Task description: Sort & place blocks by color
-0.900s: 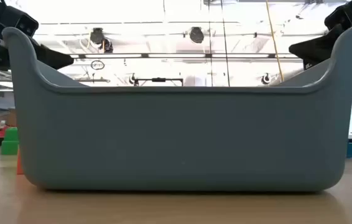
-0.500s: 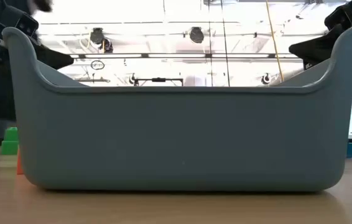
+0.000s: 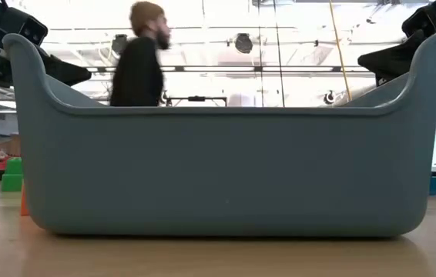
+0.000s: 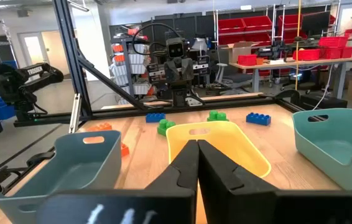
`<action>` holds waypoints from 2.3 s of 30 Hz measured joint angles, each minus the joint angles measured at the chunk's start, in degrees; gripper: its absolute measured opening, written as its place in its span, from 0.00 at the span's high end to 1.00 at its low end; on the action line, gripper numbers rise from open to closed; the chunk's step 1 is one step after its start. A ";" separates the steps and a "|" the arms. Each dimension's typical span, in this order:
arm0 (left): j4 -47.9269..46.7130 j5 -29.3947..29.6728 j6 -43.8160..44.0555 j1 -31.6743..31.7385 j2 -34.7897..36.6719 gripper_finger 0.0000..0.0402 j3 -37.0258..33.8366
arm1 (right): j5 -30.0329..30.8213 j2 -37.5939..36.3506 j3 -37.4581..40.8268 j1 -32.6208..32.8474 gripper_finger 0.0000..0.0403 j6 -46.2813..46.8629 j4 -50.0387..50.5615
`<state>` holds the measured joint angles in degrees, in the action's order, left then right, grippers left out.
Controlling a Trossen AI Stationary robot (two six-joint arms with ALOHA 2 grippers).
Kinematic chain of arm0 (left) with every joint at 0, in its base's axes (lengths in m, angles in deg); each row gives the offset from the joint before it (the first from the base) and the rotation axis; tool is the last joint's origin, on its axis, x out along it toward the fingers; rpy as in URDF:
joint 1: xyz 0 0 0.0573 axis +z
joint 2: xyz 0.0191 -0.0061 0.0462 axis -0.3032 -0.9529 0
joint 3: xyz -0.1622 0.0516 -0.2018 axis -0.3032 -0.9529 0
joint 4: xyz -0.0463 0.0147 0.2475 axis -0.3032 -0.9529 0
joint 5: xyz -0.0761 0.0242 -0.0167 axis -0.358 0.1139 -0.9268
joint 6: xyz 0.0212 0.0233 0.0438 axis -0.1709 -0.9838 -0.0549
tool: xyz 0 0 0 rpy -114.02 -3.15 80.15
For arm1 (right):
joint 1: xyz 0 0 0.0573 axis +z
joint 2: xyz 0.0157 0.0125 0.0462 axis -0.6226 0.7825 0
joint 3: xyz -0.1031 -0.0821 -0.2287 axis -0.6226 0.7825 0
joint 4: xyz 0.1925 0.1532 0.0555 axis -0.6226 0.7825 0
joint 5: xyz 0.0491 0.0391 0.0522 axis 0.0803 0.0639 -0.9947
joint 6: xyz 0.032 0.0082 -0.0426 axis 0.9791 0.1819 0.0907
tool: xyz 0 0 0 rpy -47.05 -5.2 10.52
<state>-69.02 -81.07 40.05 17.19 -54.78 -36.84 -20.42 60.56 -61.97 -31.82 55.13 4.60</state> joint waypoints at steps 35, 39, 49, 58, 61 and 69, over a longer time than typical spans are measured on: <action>3.09 -0.01 -7.19 0.05 0.00 0.88 0.00 | 0.00 0.00 0.02 0.01 1.00 0.97 -0.10; 7.02 -0.02 -4.77 0.05 0.00 0.88 -0.02 | 0.01 -0.01 0.00 0.00 1.00 6.54 -0.93; 15.38 -0.91 9.22 -0.43 0.02 0.88 -0.02 | 0.04 0.00 0.01 -0.01 1.00 8.57 -3.08; 16.52 1.37 9.69 -0.44 0.01 0.88 0.00 | 0.20 0.00 0.00 0.01 1.00 7.94 -4.38; 15.85 2.10 7.63 -0.43 -1.18 0.87 0.04 | -0.01 -0.04 0.01 -0.01 1.00 3.17 -8.81; 18.35 11.16 4.48 0.27 -6.46 0.51 1.62 | 6.07 4.82 -0.25 -0.70 0.78 -7.25 -23.46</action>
<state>-50.66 -69.91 44.53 17.46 -61.24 -35.22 -14.34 65.38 -62.23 -32.52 47.88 -18.86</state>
